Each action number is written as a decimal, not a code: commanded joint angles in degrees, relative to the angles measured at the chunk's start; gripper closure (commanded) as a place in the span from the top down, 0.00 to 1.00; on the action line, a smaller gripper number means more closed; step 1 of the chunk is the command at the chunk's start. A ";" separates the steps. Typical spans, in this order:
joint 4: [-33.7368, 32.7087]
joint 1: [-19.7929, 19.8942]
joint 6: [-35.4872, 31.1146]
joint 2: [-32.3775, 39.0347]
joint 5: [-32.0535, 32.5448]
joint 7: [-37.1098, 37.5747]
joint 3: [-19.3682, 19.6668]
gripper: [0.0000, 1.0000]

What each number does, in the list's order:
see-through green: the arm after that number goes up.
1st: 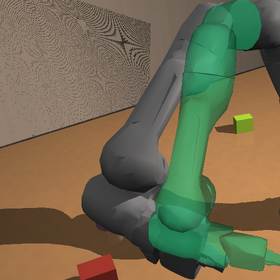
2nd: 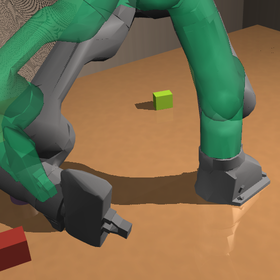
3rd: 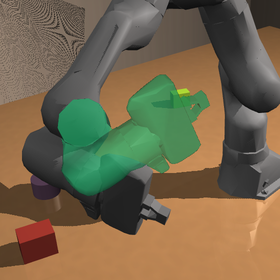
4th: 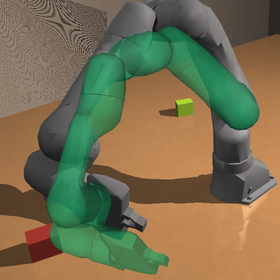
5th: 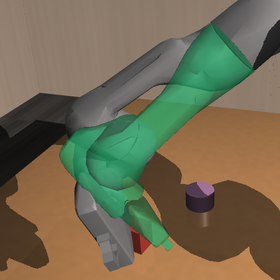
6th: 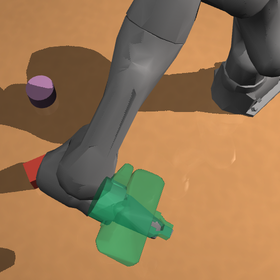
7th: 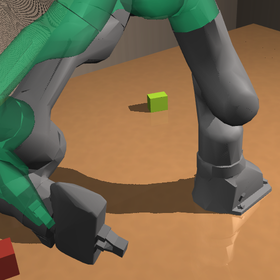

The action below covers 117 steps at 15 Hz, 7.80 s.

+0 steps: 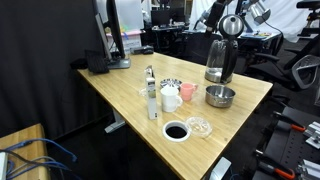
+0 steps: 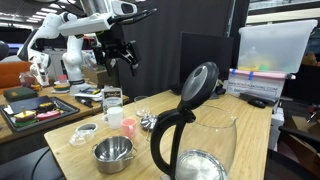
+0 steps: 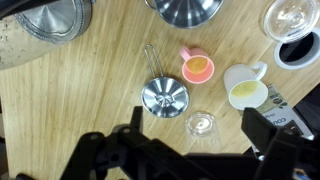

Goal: Remove the lid from the silver pan

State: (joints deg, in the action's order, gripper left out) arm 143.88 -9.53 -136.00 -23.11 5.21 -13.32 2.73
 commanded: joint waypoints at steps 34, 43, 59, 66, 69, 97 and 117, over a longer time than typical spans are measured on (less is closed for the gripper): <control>-26.70 3.67 -3.02 39.11 10.47 -17.34 -5.87 1.00; -27.14 4.06 -5.22 41.49 11.93 -16.57 -6.78 1.00; -35.15 6.17 -6.18 53.75 17.99 -32.76 -6.80 1.00; -37.50 6.18 -5.53 56.08 17.49 -35.07 -7.17 1.00; -37.84 6.23 -5.60 56.43 17.41 -35.58 -7.22 1.00; -35.92 6.77 -6.36 54.35 16.64 -39.49 -8.05 0.01; -26.06 6.94 -6.65 44.65 22.53 -19.07 0.34 0.01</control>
State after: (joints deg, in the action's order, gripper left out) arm 116.88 -3.11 -141.75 20.51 25.63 -39.47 1.92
